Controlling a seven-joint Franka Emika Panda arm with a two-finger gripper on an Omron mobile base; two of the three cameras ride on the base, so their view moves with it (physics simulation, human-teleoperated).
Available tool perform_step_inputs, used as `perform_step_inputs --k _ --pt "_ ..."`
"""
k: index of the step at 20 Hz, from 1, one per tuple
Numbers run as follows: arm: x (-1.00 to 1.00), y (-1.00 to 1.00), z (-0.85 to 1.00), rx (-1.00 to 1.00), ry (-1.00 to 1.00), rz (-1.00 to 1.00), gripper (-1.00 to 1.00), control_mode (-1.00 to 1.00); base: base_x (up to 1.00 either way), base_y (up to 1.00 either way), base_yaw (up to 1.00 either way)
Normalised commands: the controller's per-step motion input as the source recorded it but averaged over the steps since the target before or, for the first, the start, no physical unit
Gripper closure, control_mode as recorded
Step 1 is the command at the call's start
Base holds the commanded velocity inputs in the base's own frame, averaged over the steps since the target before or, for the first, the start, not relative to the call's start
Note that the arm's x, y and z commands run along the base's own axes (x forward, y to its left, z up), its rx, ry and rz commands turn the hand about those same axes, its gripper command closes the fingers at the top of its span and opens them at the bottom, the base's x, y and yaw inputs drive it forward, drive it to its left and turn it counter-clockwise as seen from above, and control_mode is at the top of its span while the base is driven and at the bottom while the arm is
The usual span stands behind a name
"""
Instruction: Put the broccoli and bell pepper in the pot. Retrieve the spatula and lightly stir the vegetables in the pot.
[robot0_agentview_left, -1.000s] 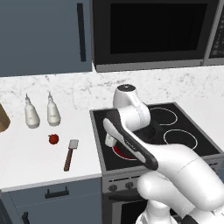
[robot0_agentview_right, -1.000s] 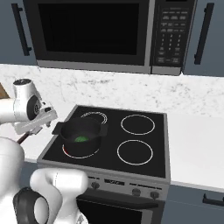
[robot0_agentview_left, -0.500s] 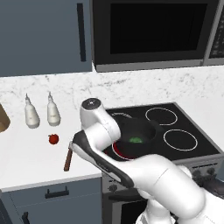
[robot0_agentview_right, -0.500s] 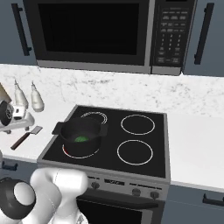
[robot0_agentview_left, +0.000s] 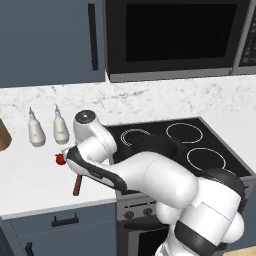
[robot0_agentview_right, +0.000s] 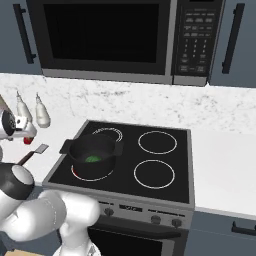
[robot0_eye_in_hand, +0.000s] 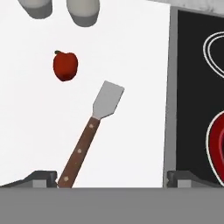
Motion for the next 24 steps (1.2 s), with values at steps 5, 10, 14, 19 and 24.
perform_step_inputs --k 5,10,14,19,24 --pt "0.74 0.60 -0.49 0.00 0.00 0.01 -1.00 -1.00 0.00 0.00 0.00" --pt "0.56 0.63 -0.41 0.00 0.00 0.00 -1.00 -1.00 0.00 0.00 0.00" --pt "0.52 0.41 -0.26 0.00 0.00 -0.01 -1.00 -1.00 0.00 0.00 0.00" --pt "0.38 0.42 -0.20 0.00 0.05 -0.04 -1.00 -1.00 0.00 0.00 0.00" --pt "0.22 0.44 -0.07 0.00 0.05 -0.07 -1.00 -1.00 0.00 0.00 0.00"
